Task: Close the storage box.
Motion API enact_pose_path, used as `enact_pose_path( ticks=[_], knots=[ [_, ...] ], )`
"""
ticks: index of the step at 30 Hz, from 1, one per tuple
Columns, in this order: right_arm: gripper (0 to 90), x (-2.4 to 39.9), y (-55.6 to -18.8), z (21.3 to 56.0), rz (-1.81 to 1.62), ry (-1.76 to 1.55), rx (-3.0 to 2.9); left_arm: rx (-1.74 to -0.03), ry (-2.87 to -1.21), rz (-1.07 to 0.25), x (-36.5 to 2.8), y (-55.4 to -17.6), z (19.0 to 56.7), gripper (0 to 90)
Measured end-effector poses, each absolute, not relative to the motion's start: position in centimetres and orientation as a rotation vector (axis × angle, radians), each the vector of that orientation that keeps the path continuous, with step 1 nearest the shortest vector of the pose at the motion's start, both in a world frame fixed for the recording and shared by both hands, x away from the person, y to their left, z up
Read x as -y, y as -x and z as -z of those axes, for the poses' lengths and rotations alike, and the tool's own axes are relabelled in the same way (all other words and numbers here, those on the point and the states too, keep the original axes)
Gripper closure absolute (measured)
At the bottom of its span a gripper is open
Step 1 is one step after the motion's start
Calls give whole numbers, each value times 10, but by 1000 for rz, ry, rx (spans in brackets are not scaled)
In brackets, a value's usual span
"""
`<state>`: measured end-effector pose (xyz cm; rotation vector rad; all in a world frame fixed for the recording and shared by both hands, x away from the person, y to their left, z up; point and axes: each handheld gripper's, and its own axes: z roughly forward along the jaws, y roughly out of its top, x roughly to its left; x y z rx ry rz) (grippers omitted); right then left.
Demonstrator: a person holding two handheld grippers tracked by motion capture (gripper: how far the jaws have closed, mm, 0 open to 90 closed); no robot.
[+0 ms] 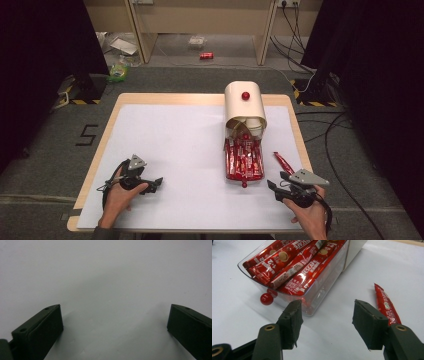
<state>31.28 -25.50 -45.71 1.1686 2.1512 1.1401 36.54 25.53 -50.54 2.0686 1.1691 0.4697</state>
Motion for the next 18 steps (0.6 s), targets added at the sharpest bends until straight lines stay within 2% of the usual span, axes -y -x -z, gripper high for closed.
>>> enact_pose_path(
  ticks=[18],
  knots=[
    [407,244,-305,462,-1145,-1120,-2198,-1168,-2071,-471,-255,-365,505,0]
  ],
)
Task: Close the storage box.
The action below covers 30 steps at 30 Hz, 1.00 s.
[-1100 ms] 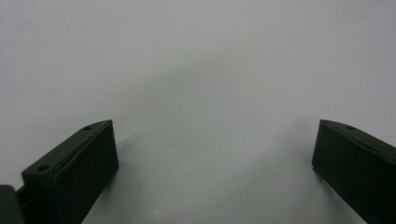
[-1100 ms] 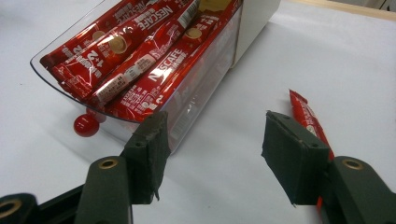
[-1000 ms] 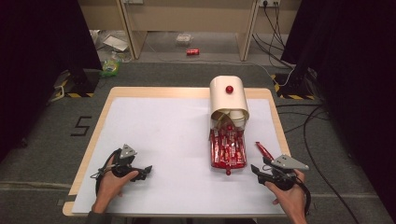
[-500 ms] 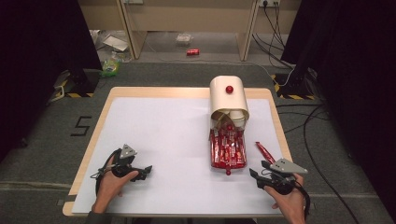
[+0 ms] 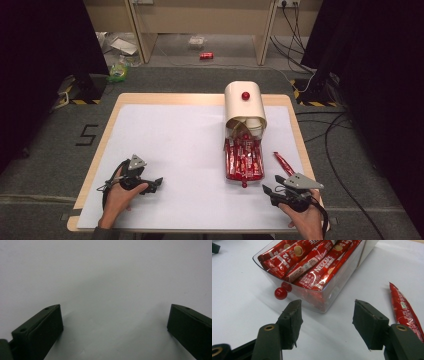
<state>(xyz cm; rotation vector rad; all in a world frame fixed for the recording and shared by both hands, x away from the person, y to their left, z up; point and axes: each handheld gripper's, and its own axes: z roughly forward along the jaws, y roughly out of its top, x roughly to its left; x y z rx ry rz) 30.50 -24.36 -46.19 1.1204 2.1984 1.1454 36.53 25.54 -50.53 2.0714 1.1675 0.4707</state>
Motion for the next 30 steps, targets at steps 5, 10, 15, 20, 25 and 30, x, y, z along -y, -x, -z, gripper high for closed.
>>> enact_pose_path(
  ticks=[5,10,15,20,25,30],
  knots=[
    [405,242,-306,464,-1143,-1125,-2206,-1167,-2073,-470,-255,-365,505,0],
    [401,238,-307,467,-1139,-1116,-2215,-1167,-2073,-470,-255,-365,505,0],
    [396,236,-309,470,-1132,-1122,-2210,-1168,-2072,-471,-255,-365,505,0],
    [390,237,-310,473,-1134,-1128,-2200,-1167,-2072,-470,-255,-365,505,0],
    [392,233,-311,473,-1133,-1115,-2203,-1168,-2073,-470,-255,-365,505,0],
    [393,229,-312,474,-1137,-1112,-2203,-1168,-2073,-470,-255,-365,505,0]
  ],
)
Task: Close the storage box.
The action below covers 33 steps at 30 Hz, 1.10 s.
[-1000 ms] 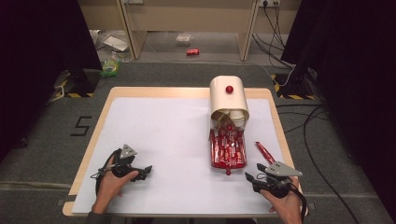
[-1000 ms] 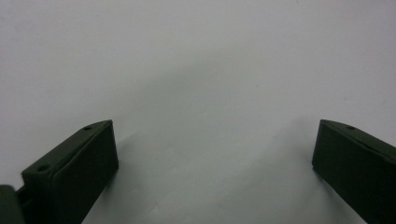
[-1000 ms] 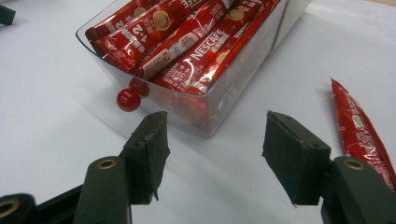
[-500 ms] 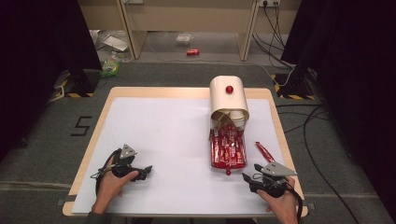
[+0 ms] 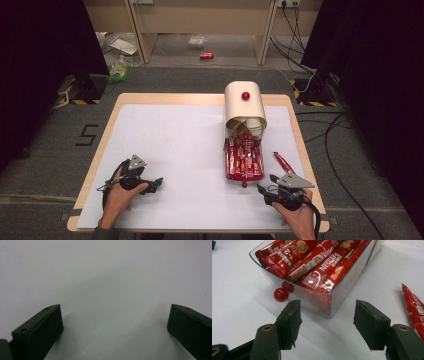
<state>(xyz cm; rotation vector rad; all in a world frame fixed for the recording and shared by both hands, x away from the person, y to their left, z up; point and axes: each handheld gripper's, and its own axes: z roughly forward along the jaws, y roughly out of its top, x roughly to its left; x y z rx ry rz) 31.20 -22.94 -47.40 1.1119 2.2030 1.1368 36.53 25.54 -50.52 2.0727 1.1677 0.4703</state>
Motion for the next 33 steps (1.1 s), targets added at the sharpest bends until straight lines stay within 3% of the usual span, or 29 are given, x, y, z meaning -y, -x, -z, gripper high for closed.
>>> enact_pose_path(
  ticks=[33],
  knots=[
    [383,222,-324,477,-1108,-1087,-2189,-1168,-2072,-471,-255,-365,505,0]
  ],
)
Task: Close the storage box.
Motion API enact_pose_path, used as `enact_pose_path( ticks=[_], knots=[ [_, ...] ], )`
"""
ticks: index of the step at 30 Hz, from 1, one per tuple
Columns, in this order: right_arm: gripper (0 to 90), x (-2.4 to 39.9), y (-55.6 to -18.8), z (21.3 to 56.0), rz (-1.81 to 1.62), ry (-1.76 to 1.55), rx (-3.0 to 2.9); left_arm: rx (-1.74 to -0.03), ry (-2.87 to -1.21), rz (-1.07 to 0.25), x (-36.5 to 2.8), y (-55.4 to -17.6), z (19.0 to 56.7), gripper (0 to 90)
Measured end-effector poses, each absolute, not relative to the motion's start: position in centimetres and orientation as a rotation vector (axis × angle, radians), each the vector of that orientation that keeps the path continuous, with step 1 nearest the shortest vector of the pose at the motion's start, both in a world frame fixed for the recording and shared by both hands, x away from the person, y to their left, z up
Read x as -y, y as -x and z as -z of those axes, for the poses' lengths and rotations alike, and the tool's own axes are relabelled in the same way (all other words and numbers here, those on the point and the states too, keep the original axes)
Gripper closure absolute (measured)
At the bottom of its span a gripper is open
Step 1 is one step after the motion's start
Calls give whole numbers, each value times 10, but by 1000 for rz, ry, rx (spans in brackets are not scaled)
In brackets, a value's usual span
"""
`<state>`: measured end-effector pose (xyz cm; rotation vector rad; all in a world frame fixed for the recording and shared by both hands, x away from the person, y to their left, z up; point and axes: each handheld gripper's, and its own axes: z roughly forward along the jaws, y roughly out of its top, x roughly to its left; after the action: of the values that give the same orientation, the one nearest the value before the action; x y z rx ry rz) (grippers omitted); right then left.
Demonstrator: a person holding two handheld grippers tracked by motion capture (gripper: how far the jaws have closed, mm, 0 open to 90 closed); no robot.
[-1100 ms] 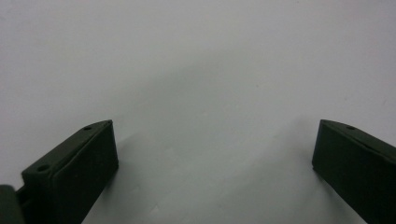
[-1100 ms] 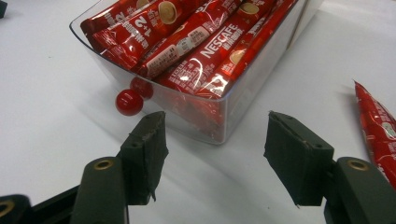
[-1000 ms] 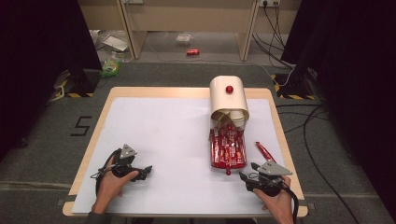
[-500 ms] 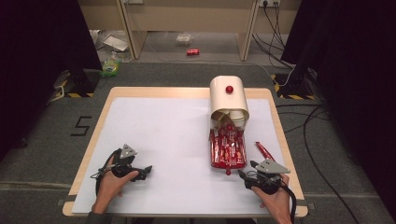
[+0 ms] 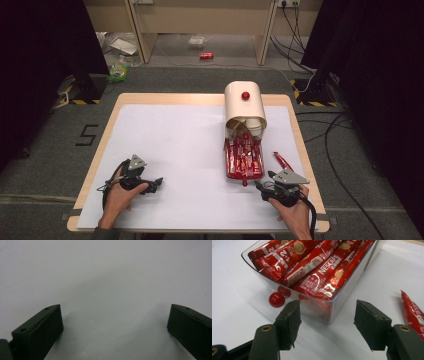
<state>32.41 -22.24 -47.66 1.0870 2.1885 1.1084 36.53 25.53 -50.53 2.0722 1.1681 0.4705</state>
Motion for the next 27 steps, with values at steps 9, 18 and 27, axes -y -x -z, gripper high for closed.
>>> enact_pose_path(
  ticks=[9,18,27],
  knots=[
    [378,221,-328,477,-1096,-1076,-2180,-1167,-2073,-471,-255,-365,505,0],
    [373,221,-332,477,-1096,-1080,-2175,-1168,-2072,-471,-255,-365,505,0],
    [362,222,-338,475,-1139,-1106,-2134,-1168,-2072,-471,-255,-365,505,0]
  ],
)
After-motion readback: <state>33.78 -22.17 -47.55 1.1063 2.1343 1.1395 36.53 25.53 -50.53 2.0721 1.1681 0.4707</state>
